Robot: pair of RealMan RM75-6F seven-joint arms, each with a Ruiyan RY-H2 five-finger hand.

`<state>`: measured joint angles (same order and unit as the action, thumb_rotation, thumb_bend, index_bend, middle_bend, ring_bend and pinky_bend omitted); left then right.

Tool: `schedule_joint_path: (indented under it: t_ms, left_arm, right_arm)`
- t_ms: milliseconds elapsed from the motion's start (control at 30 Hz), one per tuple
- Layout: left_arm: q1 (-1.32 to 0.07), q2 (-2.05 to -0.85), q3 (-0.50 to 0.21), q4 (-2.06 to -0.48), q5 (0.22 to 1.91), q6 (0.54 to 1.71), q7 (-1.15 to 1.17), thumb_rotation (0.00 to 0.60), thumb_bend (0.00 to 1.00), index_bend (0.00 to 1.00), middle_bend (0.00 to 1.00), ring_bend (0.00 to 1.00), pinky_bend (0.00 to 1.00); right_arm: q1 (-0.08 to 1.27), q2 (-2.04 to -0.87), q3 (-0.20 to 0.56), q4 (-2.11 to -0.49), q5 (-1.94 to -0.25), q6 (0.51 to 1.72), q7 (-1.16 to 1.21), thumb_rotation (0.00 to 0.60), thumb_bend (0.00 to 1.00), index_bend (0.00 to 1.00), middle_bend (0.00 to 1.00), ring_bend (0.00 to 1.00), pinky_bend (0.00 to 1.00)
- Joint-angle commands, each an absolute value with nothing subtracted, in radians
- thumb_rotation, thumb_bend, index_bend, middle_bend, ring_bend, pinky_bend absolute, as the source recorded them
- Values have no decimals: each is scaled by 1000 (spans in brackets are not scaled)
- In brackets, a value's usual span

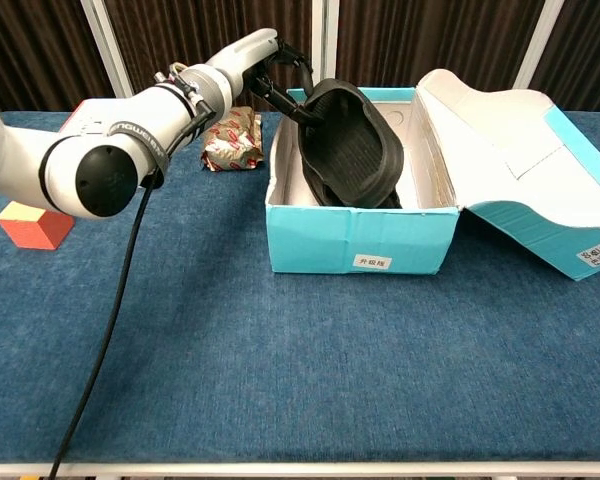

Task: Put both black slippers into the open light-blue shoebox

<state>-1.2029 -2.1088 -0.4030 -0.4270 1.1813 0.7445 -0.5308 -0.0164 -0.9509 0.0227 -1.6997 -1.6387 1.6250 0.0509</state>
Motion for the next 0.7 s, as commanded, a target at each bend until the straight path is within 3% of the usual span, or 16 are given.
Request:
schedule_joint_path:
  t_ms: [33, 333, 700]
  left_arm:
    - [-1200, -2117, -394, -410, 1189, 757, -494, 600, 0, 161, 94, 11, 201]
    - [-1180, -2130, -374, -375, 1188, 755, -360, 600, 0, 81, 3, 0, 178]
    - [-1181, -2133, -381, -388, 1170, 769, -196, 600, 0, 1, 0, 0, 78]
  right_arm:
    - [-17, -950, 23, -1701, -1641, 1627, 49, 600, 117, 0, 43, 0, 0]
    - [-20, -950, 21, -1706, -1643, 1629, 43, 600, 118, 0, 43, 0, 0]
    - [-19, -951, 22, -1709, -1645, 1627, 39, 600, 117, 0, 43, 0, 0]
